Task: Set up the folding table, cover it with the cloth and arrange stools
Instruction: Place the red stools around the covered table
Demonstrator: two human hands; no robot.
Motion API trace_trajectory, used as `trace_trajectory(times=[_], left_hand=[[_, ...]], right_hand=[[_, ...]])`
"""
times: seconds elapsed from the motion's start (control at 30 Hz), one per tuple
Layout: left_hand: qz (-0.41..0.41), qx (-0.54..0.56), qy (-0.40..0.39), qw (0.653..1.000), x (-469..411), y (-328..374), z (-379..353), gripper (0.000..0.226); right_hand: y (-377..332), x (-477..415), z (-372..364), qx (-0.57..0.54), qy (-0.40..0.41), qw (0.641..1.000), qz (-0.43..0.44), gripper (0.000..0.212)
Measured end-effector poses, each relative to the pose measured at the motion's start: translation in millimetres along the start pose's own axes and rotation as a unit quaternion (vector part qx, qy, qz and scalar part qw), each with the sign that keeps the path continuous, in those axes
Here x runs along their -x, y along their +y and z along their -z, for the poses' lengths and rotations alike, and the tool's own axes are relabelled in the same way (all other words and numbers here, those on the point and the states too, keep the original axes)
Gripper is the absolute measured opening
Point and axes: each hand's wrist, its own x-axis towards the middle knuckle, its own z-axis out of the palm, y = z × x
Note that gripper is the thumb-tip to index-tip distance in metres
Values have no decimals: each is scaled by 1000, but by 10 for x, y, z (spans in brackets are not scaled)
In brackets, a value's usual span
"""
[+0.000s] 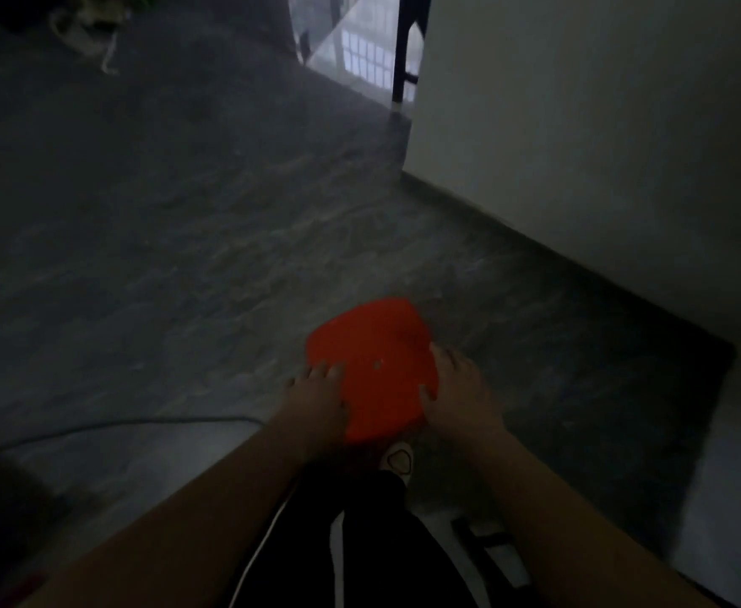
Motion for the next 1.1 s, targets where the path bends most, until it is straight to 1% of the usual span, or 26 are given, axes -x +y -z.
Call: trace_trajectory(times=[0.1, 0.2, 0.27, 0.37, 0.43, 0.47, 0.53, 0.6, 0.73, 0.83, 0.9, 0.97, 1.1], left_hand=[[53, 55, -25, 997, -511, -95, -453, 75], [129, 128, -21, 983, -909, -208, -912, 85], [176, 176, -4, 969, -1112, -271, -1172, 92], [228, 270, 14, 935, -1395, -390, -1450, 95], [237, 339, 19, 910, -1512, -457, -1568, 96], [234, 357, 21, 904, -1538, -472, -1611, 98], [231, 356, 28, 905, -1572, -455, -1678, 105], [236, 344, 44, 908, -1587, -406, -1719, 110], [254, 375, 47, 890, -1592, -404, -1651, 110], [253, 364, 71, 894, -1508, -528, -1493, 107], [251, 350, 89, 898, -1401, -651, -1318, 102], [256, 356, 103, 893, -1258, -796, -1075, 99], [284, 362, 149, 875, -814, -1104, -409, 95]], right_hand=[[220, -556, -361, -4, -25, 1000, -5, 69], [431, -1087, -742, 7, -27, 1000, -7, 71], [565, -1392, -993, 11, -25, 1000, -15, 75], [722, -1748, -1260, -21, -32, 997, -66, 85], [803, -1900, -1383, -56, -44, 993, -90, 95], [834, -1948, -1447, -76, -53, 991, -95, 99], [852, -1994, -1548, -101, -54, 988, -102, 104], [850, -1988, -1621, -105, -35, 988, -111, 106], [729, -1940, -1607, -96, -34, 987, -121, 104], [461, -1865, -1506, -76, -11, 990, -119, 101], [181, -1782, -1391, -52, 25, 993, -99, 98], [-156, -1680, -1232, -21, 66, 995, -68, 95], [-1017, -1384, -853, 5, 86, 995, -44, 97]])
